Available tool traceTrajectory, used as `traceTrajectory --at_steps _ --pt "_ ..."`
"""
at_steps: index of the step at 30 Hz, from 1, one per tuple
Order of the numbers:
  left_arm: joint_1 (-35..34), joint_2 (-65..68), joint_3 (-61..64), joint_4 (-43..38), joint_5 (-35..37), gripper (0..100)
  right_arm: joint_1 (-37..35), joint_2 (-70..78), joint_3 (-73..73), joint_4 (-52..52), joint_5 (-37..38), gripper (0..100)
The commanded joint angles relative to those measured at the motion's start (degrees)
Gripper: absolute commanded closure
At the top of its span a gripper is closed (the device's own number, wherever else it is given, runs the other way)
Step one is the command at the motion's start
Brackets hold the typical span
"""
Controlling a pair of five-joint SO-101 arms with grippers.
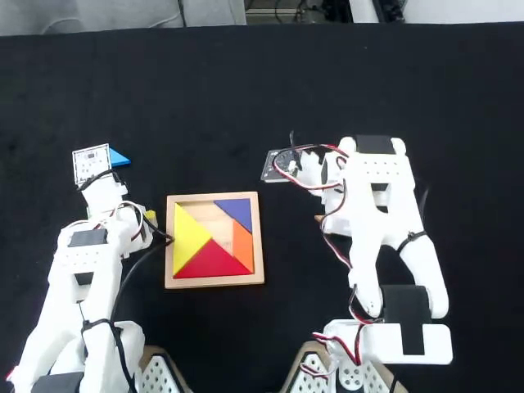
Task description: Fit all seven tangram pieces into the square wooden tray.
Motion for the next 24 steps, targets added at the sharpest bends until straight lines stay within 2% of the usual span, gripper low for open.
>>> traceTrajectory --at_steps 1,4,11,16,24 --pt "0.6 -1.5 -0.3 -1.2 0.4 78 1.1 -3.3 -1.8 0.9 0.2 82.5" --pt "0.6 -1.5 -0.3 -1.2 0.4 78 2.8 -3.3 -1.9 0.0 0.4 79.7" --pt "0.6 -1.1 -0.6 -1.2 0.4 78 3.4 -1.5 0.5 -12.1 1.1 79.6" --pt "0.6 -1.1 -0.6 -1.2 0.4 78 0.9 1.5 1.4 -12.0 1.1 79.4" --pt "0.6 -1.0 -0.6 -1.3 0.4 78 0.6 5.2 1.4 -9.8 1.5 78.8"
